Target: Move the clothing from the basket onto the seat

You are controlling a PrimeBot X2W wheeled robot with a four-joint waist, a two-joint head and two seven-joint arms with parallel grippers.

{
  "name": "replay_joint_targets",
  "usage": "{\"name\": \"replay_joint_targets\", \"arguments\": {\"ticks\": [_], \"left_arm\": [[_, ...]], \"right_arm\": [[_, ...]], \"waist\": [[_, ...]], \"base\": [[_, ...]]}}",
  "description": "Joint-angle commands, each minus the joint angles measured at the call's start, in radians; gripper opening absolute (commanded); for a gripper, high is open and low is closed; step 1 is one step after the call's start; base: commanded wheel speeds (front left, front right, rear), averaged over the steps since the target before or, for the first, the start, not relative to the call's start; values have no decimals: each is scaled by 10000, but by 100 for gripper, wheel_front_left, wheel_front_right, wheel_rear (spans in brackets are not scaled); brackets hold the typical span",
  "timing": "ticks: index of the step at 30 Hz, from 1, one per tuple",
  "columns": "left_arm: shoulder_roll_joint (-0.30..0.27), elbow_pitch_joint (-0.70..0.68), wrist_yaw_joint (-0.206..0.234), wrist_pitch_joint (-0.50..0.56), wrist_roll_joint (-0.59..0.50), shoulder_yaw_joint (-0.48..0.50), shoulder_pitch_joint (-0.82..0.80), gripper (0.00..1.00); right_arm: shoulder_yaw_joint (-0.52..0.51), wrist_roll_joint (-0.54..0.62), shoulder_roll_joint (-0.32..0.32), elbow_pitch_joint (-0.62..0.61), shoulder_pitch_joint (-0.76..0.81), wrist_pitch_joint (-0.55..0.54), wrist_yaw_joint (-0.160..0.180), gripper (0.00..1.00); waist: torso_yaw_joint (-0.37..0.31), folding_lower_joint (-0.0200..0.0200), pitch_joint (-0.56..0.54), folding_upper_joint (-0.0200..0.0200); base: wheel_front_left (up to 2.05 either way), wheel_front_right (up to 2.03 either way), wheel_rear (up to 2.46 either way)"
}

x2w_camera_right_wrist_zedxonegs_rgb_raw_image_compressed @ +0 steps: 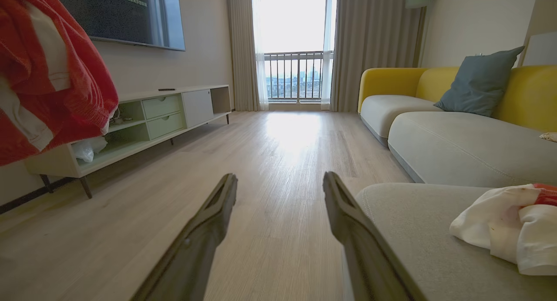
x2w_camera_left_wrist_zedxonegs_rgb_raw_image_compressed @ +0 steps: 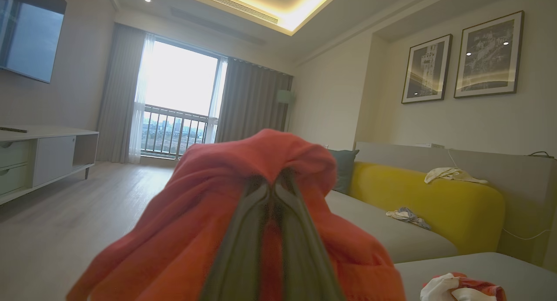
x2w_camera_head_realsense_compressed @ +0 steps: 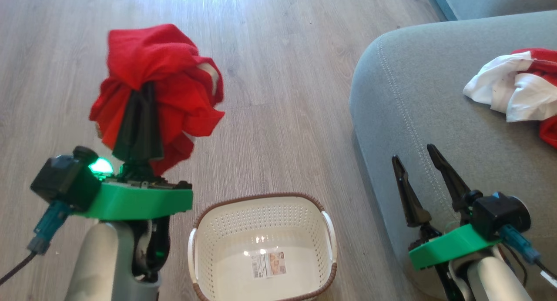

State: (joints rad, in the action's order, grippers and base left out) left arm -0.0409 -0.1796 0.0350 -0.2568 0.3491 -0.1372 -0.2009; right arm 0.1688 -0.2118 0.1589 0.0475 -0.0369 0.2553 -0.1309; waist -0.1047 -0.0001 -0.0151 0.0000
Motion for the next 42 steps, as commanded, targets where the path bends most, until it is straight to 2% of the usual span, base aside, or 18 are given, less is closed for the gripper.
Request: {"name": "replay_joint_targets", "arguments": {"ticks": [1, 13, 21, 34, 38, 42], "left_arm": [[-94, -430, -29, -49, -75, 176, -352, 0], [-93, -186, -327, -49, -276, -1627, -511, 0], [-93, 910, -911, -49, -335, -2864, -430, 0], [-93, 1142, -872, -49, -183, -2850, -601, 0], [-93, 1136, -867, -49, -193, -2784, -611, 0], [-93, 1146, -892, -49, -240, -2771, -625, 0]], "right_arm": [[210, 92, 96, -388, -80, 65, 2, 100], [270, 113, 179, -559, -28, 65, 2, 100], [253, 107, 177, -519, -65, 65, 2, 100], [272, 123, 177, -488, -62, 65, 2, 100], [664, 17, 358, -618, -72, 65, 2, 100], [1565, -189, 871, -921, -190, 65, 2, 100]], "waist": [[-28, 1, 19, 0], [-53, 1, 304, 0], [-71, 1, 354, 0], [-75, 1, 353, 0], [-94, 1, 333, 0], [-104, 1, 315, 0]], "base": [[0, 0, 0], [0, 0, 0], [0, 0, 0], [0, 0, 0], [0, 0, 0], [0, 0, 0]]}}
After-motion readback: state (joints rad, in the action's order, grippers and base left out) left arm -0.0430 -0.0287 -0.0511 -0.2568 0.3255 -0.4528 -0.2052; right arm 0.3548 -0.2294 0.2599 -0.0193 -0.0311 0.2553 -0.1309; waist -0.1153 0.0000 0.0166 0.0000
